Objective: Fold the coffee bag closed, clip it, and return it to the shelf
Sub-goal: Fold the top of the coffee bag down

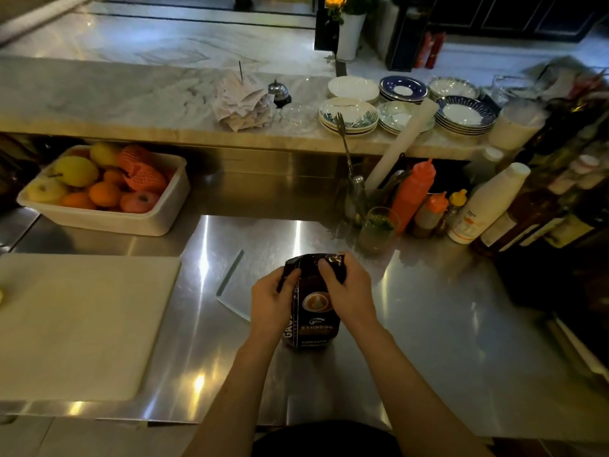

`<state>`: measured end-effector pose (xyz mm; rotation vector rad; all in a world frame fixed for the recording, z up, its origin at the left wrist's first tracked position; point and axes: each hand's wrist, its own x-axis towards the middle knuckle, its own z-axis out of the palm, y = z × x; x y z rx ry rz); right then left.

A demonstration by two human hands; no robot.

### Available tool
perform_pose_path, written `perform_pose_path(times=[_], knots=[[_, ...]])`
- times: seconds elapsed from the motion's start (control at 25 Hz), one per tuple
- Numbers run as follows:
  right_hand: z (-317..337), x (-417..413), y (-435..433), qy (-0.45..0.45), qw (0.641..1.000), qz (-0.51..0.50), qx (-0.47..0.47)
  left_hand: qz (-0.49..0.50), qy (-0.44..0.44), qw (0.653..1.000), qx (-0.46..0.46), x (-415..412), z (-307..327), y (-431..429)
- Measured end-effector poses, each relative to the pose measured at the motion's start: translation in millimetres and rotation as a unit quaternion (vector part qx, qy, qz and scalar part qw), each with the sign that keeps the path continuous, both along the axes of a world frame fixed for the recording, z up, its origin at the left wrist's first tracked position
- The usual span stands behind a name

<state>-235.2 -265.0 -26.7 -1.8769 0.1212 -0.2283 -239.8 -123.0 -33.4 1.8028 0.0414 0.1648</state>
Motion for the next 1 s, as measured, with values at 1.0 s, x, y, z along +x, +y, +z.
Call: perform_pose_path(times=[1.0], knots=[[-10.3,18.4,-59.0,0.082,0.989,0.114,0.04,-0.132,0.101,0.986,-0.017,18.3,4.5,27.6]])
